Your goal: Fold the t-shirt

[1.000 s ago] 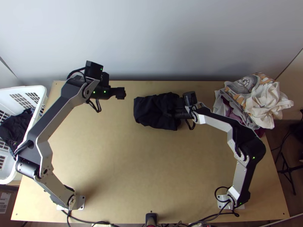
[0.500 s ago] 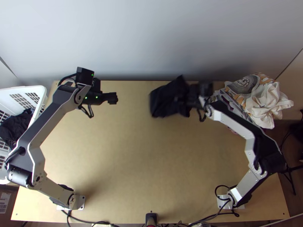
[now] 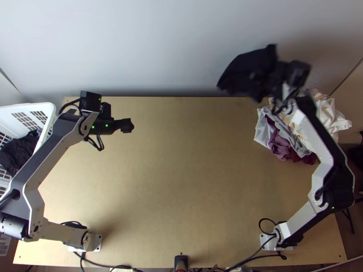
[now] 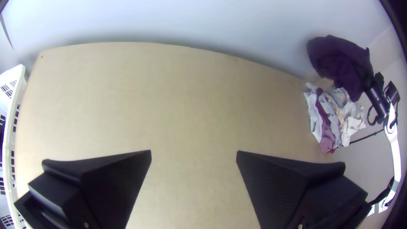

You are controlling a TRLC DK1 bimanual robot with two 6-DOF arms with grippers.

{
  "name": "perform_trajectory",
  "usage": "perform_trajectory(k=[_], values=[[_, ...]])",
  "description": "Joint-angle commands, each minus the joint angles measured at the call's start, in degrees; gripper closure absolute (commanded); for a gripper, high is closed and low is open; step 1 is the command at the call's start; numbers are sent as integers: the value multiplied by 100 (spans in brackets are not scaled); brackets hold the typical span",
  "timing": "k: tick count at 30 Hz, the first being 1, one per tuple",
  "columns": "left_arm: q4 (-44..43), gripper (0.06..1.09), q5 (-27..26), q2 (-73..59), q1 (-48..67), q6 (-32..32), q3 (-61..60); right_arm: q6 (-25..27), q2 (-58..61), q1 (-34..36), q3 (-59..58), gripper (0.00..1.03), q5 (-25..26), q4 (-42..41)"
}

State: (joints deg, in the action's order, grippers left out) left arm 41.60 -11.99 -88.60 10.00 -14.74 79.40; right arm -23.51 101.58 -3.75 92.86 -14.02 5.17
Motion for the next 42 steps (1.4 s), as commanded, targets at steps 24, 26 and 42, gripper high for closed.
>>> perform_trajectory(k=[24, 26, 42], values=[[-214, 11, -84, 616, -95, -64, -882, 1718, -1193, 2959, -339, 100, -637, 1390], [-214, 11, -84, 624, -86, -64, -882, 1859, -1351, 2968, -646, 100, -646, 1443], [-214, 11, -84, 827, -244, 138, -1075, 2272, -1597, 2836, -2466, 100, -637, 1250]])
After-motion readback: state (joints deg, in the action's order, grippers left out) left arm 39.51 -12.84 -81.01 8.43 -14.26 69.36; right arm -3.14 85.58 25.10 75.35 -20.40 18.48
